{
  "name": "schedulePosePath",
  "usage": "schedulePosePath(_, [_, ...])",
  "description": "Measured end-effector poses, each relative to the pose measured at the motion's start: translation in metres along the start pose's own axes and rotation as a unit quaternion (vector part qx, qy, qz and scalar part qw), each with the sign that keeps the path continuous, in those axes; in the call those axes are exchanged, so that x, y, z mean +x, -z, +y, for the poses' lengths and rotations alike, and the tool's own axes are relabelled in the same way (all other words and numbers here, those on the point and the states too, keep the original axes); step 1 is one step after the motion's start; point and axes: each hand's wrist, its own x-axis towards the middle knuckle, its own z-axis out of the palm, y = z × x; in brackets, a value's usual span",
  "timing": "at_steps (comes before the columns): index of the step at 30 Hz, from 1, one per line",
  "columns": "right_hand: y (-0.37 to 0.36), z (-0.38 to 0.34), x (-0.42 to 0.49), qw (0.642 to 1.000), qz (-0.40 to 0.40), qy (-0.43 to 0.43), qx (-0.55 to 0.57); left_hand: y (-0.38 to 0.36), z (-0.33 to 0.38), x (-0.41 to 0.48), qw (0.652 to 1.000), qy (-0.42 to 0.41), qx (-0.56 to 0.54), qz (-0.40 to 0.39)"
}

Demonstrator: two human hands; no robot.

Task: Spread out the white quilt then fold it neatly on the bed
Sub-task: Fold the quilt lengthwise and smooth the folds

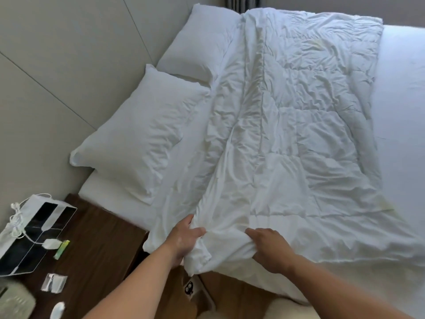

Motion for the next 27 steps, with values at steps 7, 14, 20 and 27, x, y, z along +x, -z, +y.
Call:
schedulePosePath(7, [-0.037, -0.134, 0.064, 0.997, 0.015, -0.058, 0.039, 0.144, -0.042, 0.053, 0.998, -0.037, 0.050, -0.009])
schedulePosePath(14, [-0.143, -0.154, 0.187, 0.987, -0.079, -0.116, 0.073, 0.192, -0.135, 0.208, 0.989, -0.004, 0.143, 0.040])
schedulePosePath(20, [-0.191, -0.089, 0.184, 0.979, 0.016, -0.165, 0.118, 0.166, -0.177, 0.271, 0.967, 0.010, 0.217, 0.131])
schedulePosePath(27, [-0.166, 0.057, 0.123, 0.951, -0.020, -0.284, -0.123, 0.095, -0.165, 0.258, 0.726, -0.450, 0.517, 0.054])
